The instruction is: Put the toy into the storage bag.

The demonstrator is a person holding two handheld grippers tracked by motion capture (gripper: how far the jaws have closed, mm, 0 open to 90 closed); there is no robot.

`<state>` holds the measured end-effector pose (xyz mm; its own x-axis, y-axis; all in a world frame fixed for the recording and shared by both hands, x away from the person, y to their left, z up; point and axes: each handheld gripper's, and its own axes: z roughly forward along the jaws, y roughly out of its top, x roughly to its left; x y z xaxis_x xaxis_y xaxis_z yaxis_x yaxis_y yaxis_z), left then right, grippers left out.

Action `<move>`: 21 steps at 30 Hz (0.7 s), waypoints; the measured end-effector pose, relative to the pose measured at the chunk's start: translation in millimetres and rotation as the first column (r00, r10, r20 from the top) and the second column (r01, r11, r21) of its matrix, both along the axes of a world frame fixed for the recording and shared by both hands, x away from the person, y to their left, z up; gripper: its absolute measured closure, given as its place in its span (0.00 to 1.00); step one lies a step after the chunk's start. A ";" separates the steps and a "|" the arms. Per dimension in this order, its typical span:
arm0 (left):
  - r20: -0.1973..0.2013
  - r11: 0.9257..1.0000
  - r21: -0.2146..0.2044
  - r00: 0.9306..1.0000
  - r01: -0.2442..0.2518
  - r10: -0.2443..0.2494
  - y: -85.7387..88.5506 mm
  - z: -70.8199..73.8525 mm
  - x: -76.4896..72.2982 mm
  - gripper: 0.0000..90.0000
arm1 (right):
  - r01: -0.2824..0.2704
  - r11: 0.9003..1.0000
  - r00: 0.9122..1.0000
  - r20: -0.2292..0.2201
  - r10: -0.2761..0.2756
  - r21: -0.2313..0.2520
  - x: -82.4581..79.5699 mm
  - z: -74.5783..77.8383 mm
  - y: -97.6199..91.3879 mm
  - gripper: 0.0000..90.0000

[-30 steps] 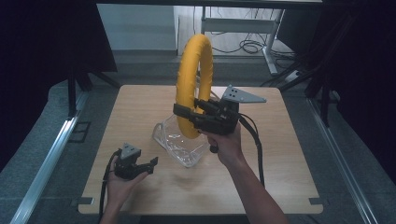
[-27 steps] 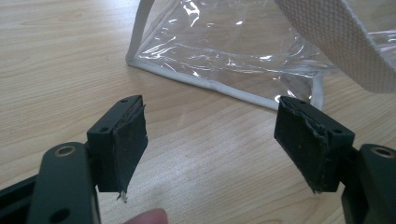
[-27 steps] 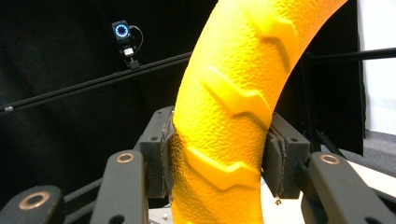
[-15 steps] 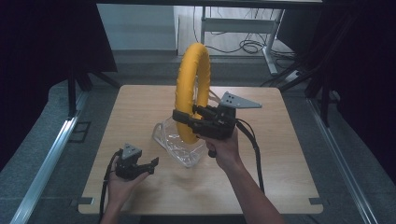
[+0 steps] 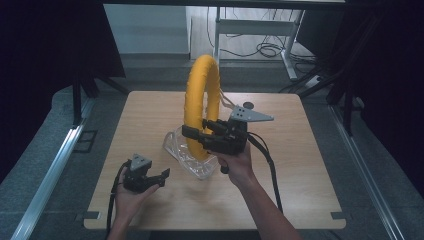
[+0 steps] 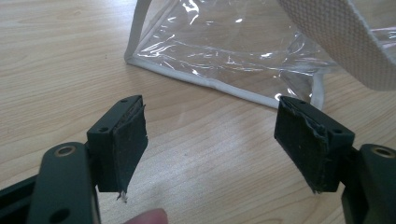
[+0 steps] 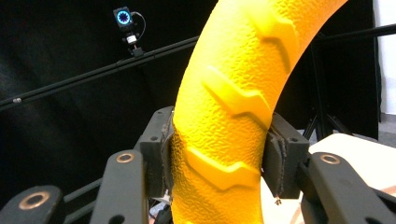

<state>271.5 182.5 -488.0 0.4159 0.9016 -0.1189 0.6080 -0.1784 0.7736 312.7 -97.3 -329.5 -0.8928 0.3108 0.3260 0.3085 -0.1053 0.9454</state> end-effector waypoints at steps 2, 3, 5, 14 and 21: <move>0.000 1.000 0.000 1.000 0.000 0.000 0.0 -0.1 0.0 0.28 | -0.003 1.000 1.000 -0.001 0.003 -0.004 0.4 -3.0 0.3 0.57; 0.000 1.000 0.000 1.000 0.000 0.000 0.0 -0.2 0.1 0.28 | -0.004 1.000 1.000 -0.005 0.004 -0.005 0.7 -4.9 0.3 0.57; -0.001 1.000 0.001 1.000 0.001 -0.001 -0.3 -0.2 0.1 0.28 | -0.005 1.000 1.000 -0.013 0.005 -0.008 1.1 -7.4 0.2 0.57; 0.000 1.000 -0.002 1.000 0.005 -0.005 -0.5 -0.4 0.3 0.28 | -0.006 1.000 1.000 -0.030 0.005 -0.024 2.0 -16.8 1.0 0.57; -0.003 1.000 0.001 1.000 0.008 -0.008 -1.1 -0.6 0.4 0.28 | -0.008 0.999 0.999 -0.050 0.006 -0.036 4.5 -28.2 1.7 0.57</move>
<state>271.9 181.4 -488.7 0.4229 0.8984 -0.1187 0.6086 -0.1846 0.7717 317.2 -95.5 -357.7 -0.8781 0.3167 0.3587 0.3559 -0.0687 0.9320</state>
